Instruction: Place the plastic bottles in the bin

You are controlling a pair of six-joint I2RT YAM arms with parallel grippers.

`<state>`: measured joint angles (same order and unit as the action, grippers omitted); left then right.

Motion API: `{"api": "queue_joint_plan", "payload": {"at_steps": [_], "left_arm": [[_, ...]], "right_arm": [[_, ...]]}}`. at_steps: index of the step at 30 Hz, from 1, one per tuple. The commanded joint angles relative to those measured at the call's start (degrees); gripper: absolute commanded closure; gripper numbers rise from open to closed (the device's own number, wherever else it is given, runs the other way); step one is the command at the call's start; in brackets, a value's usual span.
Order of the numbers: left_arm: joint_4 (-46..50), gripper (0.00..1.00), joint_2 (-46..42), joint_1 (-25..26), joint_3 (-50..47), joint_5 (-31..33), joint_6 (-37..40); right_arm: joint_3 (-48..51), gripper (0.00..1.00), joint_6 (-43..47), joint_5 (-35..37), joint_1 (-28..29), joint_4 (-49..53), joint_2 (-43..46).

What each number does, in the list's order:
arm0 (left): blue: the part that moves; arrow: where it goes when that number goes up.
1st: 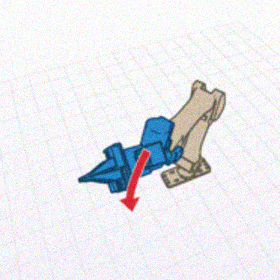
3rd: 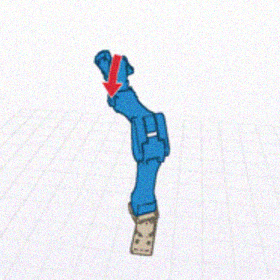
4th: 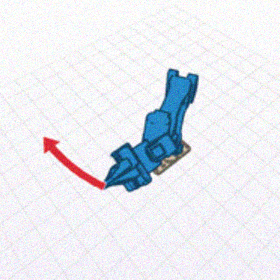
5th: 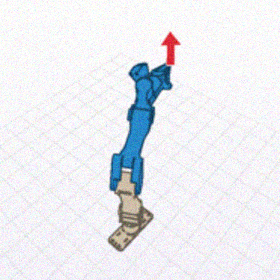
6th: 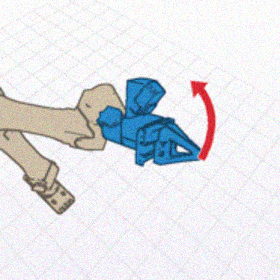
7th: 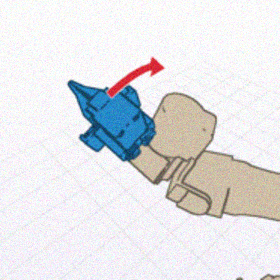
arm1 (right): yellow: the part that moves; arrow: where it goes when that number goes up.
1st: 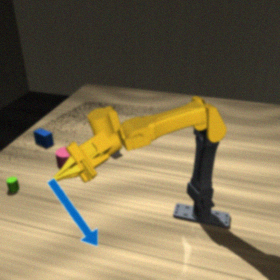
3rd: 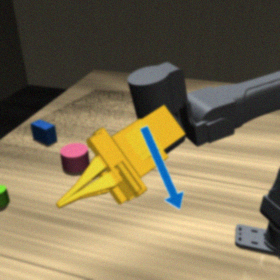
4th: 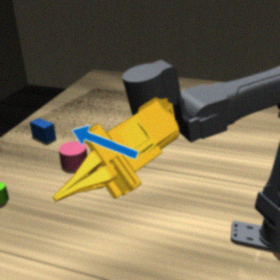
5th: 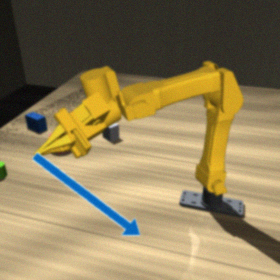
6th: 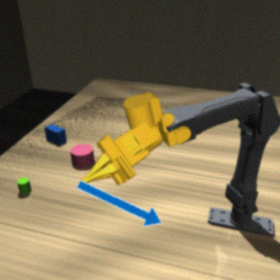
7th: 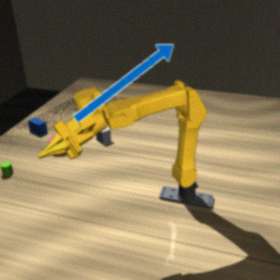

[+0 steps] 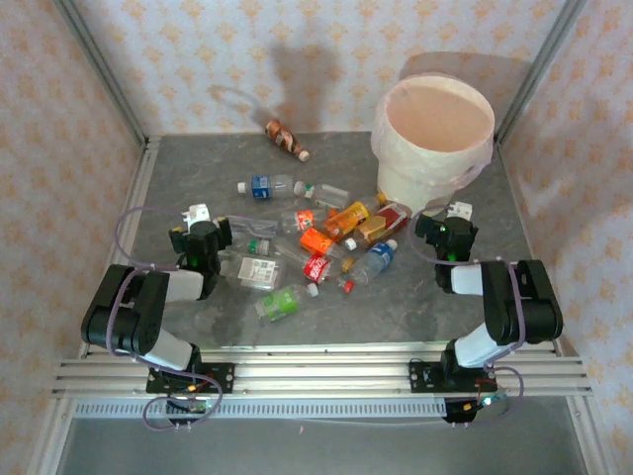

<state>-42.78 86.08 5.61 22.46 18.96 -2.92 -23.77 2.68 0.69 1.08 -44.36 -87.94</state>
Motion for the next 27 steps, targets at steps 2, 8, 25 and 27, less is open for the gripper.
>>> {"api": "queue_joint_plan", "payload": {"at_steps": [2,8,25,27], "left_arm": [[-1.7,0.00,-0.6,-0.3,0.9,1.5,0.5],[-1.6,0.00,-0.6,-0.6,1.0,1.3,0.3],[-1.8,0.00,-0.6,-0.6,0.8,1.3,0.4],[-1.9,0.00,-0.8,-0.5,0.7,1.9,0.3]], "right_arm": [[-0.2,0.01,-0.1,1.2,0.2,-0.1,0.8],[-0.3,0.01,-0.1,1.2,0.2,-0.1,0.8],[-0.3,0.01,0.4,0.0,0.1,0.2,1.1],[-1.4,0.01,1.3,-1.9,0.3,3.1,2.8]]}}
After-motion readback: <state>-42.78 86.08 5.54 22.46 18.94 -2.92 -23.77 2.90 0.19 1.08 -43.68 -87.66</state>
